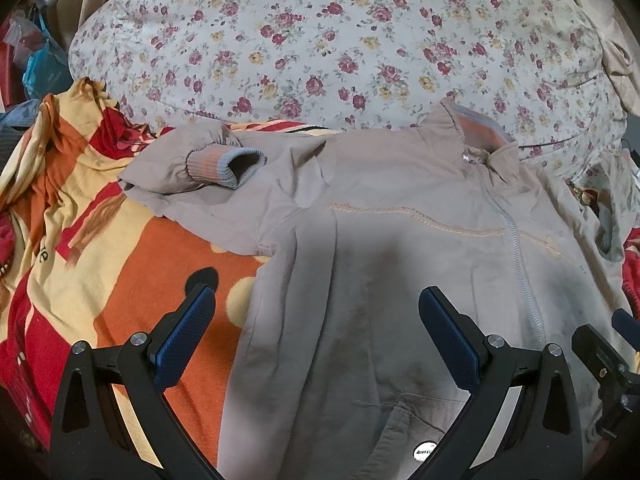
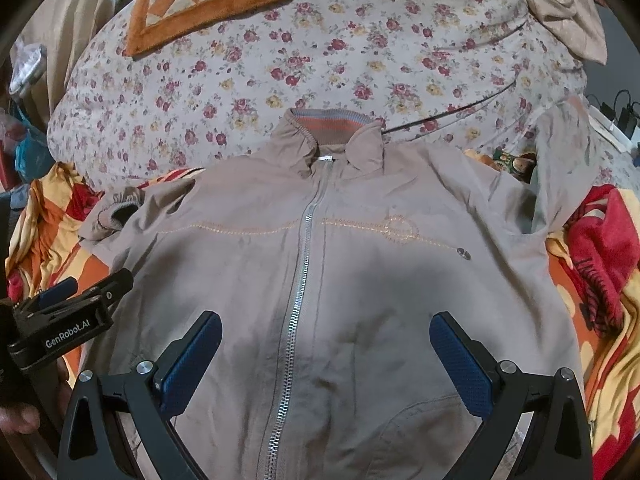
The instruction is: Fold large clothes
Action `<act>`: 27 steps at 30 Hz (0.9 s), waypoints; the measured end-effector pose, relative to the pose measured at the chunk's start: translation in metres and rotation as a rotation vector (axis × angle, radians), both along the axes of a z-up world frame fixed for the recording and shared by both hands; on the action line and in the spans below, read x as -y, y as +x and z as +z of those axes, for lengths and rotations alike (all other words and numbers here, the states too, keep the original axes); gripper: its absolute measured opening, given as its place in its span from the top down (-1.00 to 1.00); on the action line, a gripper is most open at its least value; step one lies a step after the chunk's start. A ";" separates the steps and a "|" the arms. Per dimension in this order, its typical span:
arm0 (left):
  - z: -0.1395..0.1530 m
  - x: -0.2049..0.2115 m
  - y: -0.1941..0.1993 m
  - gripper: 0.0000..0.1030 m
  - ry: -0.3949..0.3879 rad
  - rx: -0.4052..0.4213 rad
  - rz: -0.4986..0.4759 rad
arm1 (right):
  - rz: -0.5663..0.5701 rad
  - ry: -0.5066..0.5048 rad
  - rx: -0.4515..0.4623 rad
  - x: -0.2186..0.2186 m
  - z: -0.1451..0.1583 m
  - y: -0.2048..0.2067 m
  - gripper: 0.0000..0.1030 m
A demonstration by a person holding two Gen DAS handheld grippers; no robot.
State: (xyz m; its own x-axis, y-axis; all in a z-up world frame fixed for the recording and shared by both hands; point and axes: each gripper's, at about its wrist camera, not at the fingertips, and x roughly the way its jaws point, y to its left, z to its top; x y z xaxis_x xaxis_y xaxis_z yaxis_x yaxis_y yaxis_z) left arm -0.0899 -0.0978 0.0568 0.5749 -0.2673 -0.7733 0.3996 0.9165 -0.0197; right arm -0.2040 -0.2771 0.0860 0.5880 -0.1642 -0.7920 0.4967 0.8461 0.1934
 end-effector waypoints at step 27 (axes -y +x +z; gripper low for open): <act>-0.004 -0.106 0.147 -0.98 -0.267 -0.275 0.423 | 0.135 0.007 -0.009 -0.002 -0.001 0.017 -1.00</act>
State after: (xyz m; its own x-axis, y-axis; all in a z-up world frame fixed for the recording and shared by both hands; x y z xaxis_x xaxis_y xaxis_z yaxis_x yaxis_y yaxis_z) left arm 0.0570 0.0086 0.0529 0.4613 -0.2646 -0.8469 -0.0536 0.9445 -0.3242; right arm -0.1873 -0.2749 0.0846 0.5973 -0.0786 -0.7982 0.3799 0.9042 0.1953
